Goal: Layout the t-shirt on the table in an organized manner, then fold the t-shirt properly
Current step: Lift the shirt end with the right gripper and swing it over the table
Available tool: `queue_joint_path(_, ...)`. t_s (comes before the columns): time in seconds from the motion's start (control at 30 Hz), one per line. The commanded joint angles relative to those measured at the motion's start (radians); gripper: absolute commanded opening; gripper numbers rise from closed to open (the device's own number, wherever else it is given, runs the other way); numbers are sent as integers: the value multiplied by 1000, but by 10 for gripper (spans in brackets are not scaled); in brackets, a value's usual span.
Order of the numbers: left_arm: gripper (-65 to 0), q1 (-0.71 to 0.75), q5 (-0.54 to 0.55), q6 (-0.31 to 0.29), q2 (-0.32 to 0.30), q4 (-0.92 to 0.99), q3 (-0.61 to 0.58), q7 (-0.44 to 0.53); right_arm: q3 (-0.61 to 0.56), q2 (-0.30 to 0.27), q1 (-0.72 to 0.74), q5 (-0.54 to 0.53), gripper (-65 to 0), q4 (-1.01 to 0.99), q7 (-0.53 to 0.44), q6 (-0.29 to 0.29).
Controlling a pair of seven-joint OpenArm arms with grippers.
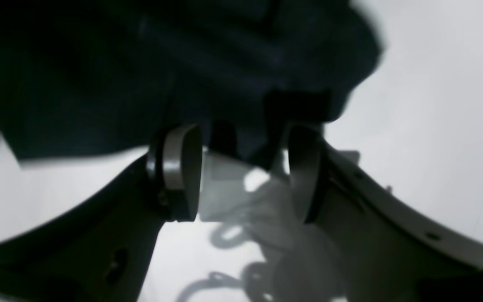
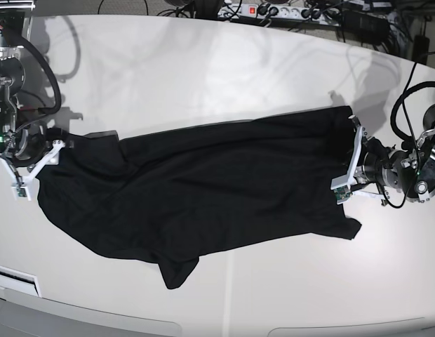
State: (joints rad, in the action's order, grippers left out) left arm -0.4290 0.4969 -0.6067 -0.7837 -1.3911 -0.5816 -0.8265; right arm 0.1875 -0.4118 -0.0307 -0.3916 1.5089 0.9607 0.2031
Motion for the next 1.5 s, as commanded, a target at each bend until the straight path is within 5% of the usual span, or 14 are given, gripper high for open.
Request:
queue_joint_path(0.0, -650, -22, 5, 2, -17, -9, 13, 11, 46, 1, 10, -9, -303, 12, -17, 17)
queue_joint_path(0.23, -650, -19, 9, 2, -17, -9, 13, 11, 239, 101, 6, -82, -303, -20, -18, 153)
queue_joint_path(0.53, -650, -17, 10, 2, -17, -9, 13, 11, 252, 101, 8, -126, -303, -203, -112, 213)
queue_joint_path(0.73, -650, -17, 16, 2, -17, -9, 13, 11, 251, 105, 11, -95, -303, -203, -129, 196)
queue_joint_path(1.07, -650, -17, 21, 2, -17, -9, 13, 11, 251, 168, 58, 60, -303, -203, -169, 51)
queue_joint_path(1.47, -650, -17, 36, 2, -17, -9, 13, 11, 251, 168, 55, 60, -400, -204, -202, 58)
